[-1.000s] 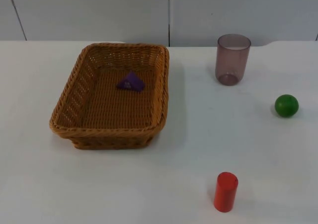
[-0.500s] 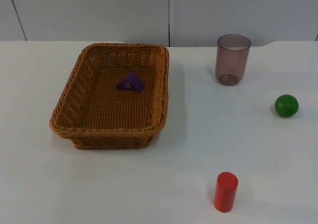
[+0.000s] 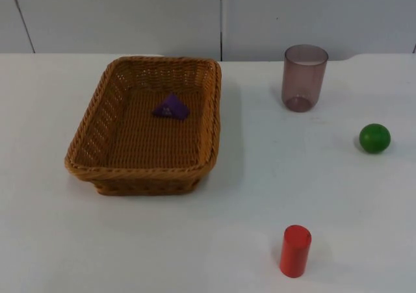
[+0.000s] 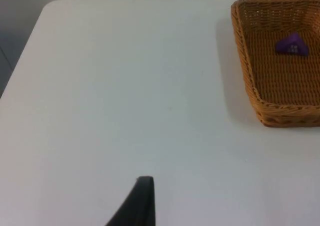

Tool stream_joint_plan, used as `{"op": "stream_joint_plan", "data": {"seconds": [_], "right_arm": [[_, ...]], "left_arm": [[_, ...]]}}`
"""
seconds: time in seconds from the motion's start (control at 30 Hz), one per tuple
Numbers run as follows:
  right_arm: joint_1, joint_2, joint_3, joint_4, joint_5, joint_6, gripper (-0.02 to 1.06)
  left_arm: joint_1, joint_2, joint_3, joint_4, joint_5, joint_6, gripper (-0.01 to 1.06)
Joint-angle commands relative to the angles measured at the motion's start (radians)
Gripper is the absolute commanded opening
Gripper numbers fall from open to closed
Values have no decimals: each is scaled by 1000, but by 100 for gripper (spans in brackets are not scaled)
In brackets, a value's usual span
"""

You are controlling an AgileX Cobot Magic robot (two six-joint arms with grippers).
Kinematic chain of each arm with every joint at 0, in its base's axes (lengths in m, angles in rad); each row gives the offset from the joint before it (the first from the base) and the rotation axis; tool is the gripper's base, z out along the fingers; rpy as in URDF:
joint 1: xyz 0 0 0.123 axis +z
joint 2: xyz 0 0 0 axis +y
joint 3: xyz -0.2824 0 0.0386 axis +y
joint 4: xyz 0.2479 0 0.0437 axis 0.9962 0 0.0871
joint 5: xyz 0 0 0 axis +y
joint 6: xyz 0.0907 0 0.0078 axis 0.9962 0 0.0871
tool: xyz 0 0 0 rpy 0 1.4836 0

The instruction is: Pick up the basket with the left hand and place the triangular block into the basket with the right hand.

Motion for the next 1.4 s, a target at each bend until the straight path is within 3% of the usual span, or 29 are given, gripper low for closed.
{"op": "stream_joint_plan", "data": {"seconds": [0.0, 0.3, 1.37], "right_arm": [[5, -2, 4, -4, 48, 4, 105], [5, -2, 93, -7, 72, 8, 105], [2, -2, 96, -1, 73, 8, 105]], "left_arm": [[-4, -4, 4, 2, -1, -1, 105], [-4, -4, 4, 1, -1, 2, 105], [-4, -4, 4, -4, -1, 2, 105]]}}
